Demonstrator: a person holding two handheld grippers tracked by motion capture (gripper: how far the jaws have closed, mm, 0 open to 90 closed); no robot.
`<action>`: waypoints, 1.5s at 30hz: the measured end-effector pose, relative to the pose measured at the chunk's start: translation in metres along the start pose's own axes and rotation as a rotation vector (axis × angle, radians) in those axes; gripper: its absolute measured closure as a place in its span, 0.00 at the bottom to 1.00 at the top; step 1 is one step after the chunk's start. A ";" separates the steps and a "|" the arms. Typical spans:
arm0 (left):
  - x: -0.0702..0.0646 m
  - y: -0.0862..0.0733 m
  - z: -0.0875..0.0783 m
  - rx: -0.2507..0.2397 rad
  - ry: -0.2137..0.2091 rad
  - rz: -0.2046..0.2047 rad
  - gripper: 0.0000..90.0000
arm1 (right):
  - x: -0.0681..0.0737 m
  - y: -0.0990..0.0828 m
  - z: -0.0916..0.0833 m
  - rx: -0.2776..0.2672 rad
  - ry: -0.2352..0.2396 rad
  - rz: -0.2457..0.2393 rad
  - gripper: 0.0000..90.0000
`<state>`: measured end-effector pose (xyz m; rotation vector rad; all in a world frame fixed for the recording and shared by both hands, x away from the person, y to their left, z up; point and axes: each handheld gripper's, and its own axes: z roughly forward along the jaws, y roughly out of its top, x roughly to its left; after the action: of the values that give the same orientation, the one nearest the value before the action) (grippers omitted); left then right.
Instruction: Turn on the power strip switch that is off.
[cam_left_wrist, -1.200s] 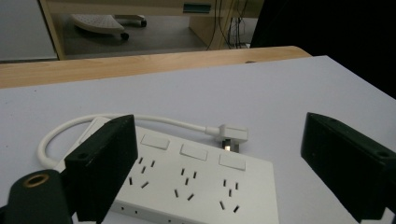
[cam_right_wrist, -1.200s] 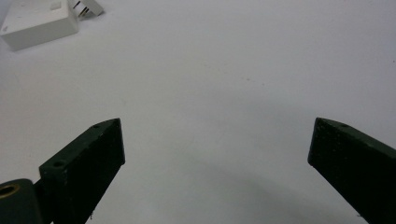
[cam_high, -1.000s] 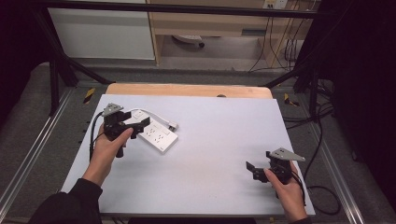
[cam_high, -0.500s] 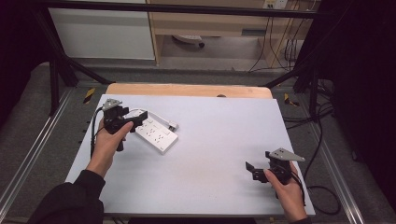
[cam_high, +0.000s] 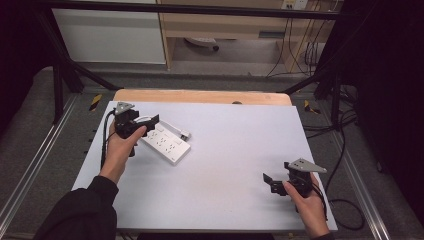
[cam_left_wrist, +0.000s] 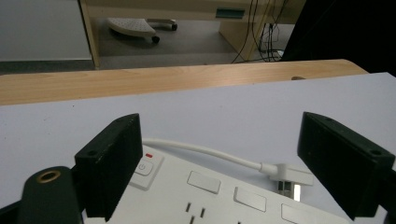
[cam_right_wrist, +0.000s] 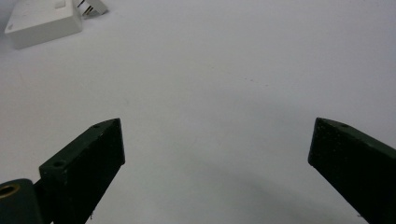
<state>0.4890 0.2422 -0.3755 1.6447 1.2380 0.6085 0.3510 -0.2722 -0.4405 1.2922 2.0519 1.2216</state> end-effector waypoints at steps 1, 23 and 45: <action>0.000 0.000 0.001 0.003 0.000 0.000 0.16 | 0.000 0.000 0.000 -0.002 0.000 0.000 0.05; 0.002 -0.005 0.019 0.084 0.008 0.008 0.51 | -0.001 0.000 0.001 0.000 0.001 -0.002 0.05; 0.006 -0.012 0.030 0.138 -0.023 0.002 0.92 | 0.000 -0.001 0.001 -0.005 0.012 0.009 0.03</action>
<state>0.5103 0.2362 -0.3993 1.7623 1.2857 0.5136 0.3515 -0.2723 -0.4422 1.2961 2.0529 1.2403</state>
